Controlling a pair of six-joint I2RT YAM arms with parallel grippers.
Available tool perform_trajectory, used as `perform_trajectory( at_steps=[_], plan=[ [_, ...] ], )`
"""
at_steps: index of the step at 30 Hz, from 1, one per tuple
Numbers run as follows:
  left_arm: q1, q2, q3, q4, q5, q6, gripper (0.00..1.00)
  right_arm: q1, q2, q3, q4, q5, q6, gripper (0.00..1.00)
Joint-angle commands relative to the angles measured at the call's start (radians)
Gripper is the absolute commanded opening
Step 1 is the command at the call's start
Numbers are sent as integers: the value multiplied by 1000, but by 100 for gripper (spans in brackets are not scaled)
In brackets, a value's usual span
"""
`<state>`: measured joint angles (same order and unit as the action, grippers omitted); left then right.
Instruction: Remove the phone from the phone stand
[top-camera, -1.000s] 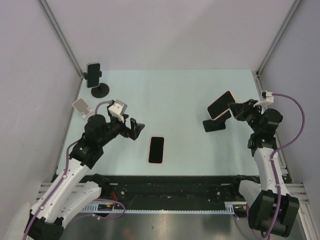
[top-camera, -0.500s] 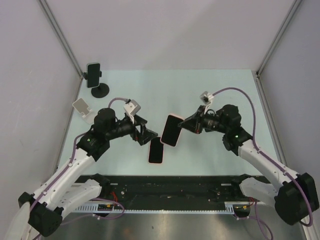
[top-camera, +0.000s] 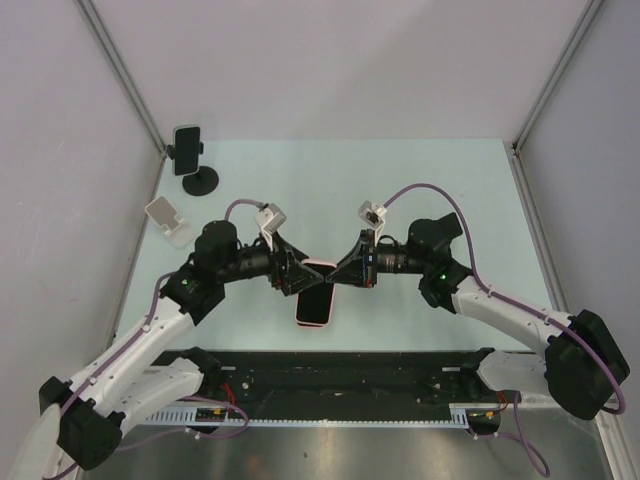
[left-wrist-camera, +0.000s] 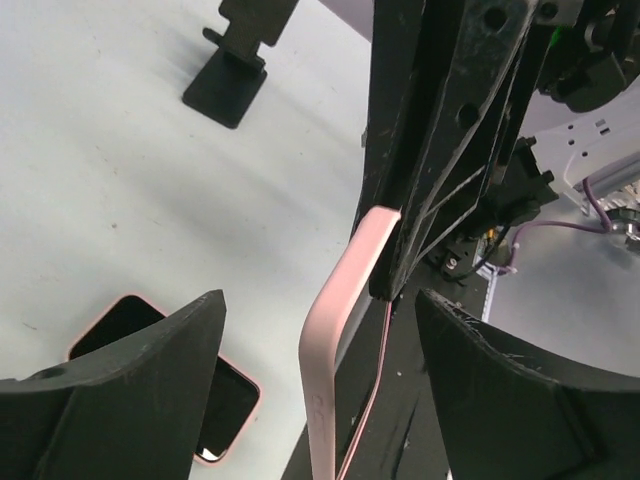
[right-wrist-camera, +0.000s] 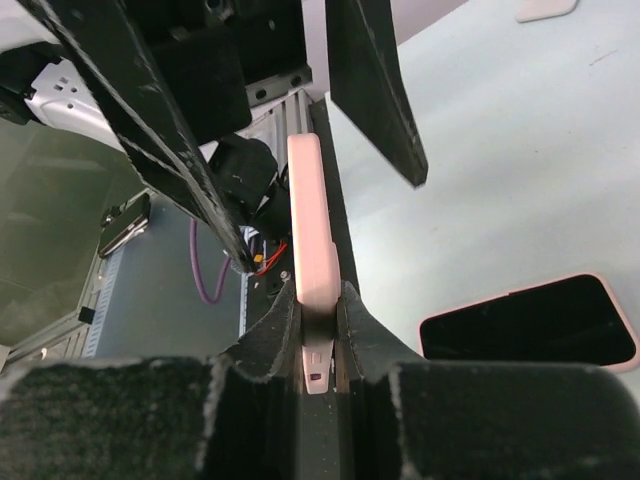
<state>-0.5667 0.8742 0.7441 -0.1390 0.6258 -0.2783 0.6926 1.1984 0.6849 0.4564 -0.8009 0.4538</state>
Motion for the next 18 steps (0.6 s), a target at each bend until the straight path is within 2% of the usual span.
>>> perform_trajectory(
  at_steps=[1,7,10,13,14,16,17,18],
  plan=[
    [-4,-24,-40,81,84,-84,80,4,-29,50,130,-38,31,0],
    [-1,-50,-78,134,139,-139,65,4,-33,45,131,-54,31,0],
    [11,-63,-113,244,195,-196,54,-1,-37,38,134,-54,34,0],
    [22,-66,-132,259,196,-223,39,-4,-43,27,139,-54,36,0],
    [24,-67,-135,260,195,-226,28,-5,-46,25,139,-54,37,0],
    [25,-69,-138,262,189,-229,18,-7,-51,21,143,-50,39,0],
    [25,-69,-138,263,183,-234,7,-7,-51,21,142,-50,40,0],
    [24,-69,-138,265,181,-237,3,-7,-54,18,143,-47,42,0]
  ],
)
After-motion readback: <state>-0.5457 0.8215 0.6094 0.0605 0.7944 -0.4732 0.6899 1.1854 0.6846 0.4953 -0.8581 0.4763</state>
